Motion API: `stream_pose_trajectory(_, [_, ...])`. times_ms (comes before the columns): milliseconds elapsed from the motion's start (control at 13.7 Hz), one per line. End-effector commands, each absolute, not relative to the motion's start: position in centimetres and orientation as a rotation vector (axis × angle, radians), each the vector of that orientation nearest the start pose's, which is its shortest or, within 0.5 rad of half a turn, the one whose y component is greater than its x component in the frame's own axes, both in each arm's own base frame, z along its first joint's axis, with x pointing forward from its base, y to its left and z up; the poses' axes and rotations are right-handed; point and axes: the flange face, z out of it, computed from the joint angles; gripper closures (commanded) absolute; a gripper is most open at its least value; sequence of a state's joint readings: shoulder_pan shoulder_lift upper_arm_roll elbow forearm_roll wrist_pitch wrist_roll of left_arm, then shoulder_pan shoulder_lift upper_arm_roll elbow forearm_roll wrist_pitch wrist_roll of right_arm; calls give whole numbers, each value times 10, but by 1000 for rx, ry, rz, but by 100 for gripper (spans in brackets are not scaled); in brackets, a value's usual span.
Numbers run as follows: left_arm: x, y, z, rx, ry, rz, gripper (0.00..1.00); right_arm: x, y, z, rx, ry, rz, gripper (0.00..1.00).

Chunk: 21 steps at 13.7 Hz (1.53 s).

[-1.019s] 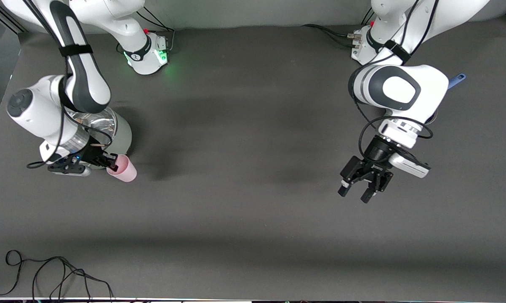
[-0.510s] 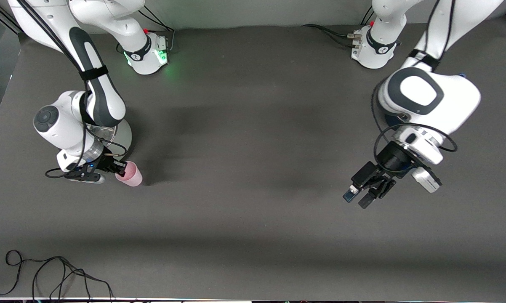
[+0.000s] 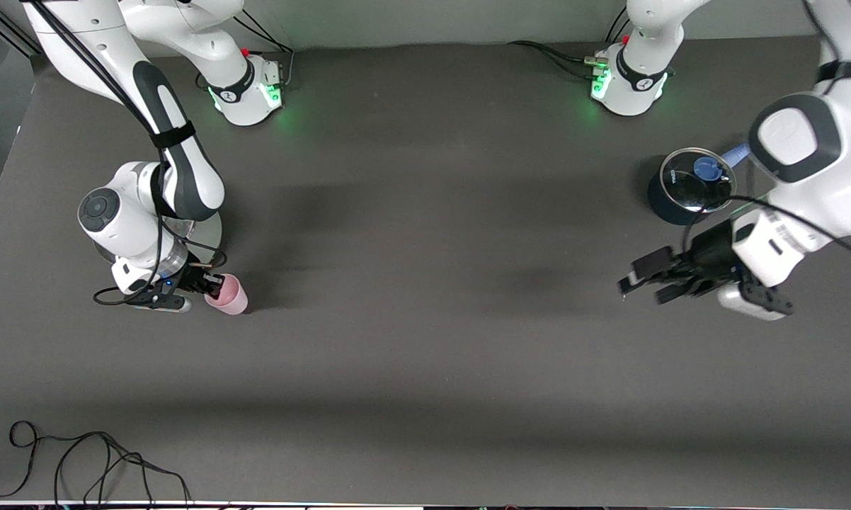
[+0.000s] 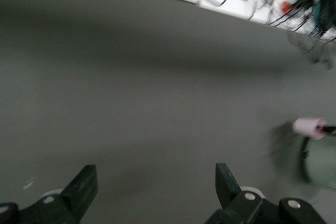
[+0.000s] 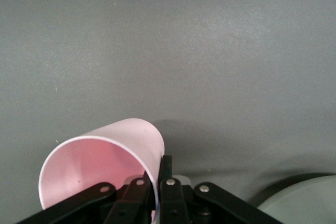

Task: Transfer pink cup from left to right arm
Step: 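Lower the cup onto the table and open the right gripper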

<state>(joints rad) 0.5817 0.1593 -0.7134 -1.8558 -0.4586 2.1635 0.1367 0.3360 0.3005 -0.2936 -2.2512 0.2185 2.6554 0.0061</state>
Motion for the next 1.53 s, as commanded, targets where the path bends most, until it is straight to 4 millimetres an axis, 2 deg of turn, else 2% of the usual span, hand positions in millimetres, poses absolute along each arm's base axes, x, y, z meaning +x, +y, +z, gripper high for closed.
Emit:
stream_pose_trajectory(0, [581,-50,496,2832,-79,123,0,557,17,250,-3085,199,-219,63])
stream_pose_trajectory(73, [576,-38,497,2888,-107,51,0,557,17,250,-3085,199,-219,45])
stream_pose_trajectory(218, [567,-22,507,2967,-148,-65,0,558,18,252,-3083,201,-218,36])
stream_pose_trajectory(364, [555,-9,524,3042,-141,-85,0,560,20,264,-3069,202,-229,29])
stream_pose_trajectory(510, [543,-11,541,3073,-143,-105,0,568,23,296,-3044,182,-229,4])
stream_pose_trajectory(582, [539,-12,549,3079,-143,-113,0,573,23,319,-3025,181,-240,0])
stream_pose_trajectory(728, [534,-15,561,3101,-138,-110,0,579,25,362,-3000,171,-200,0])
stream_pose_trajectory(946, [537,-17,572,3098,-140,-98,0,590,9,434,-2984,161,-107,0])
stream_pose_trajectory(1092, [540,-21,569,3089,-156,-102,0,592,2,481,-3084,70,-41,0])
stream_pose_trajectory(1310, [547,-18,566,3092,-172,-106,0,581,3,541,-3091,42,89,0])
stream_pose_trajectory(1456, [553,-23,568,3089,-161,-101,0,562,3,580,-3080,162,170,0])
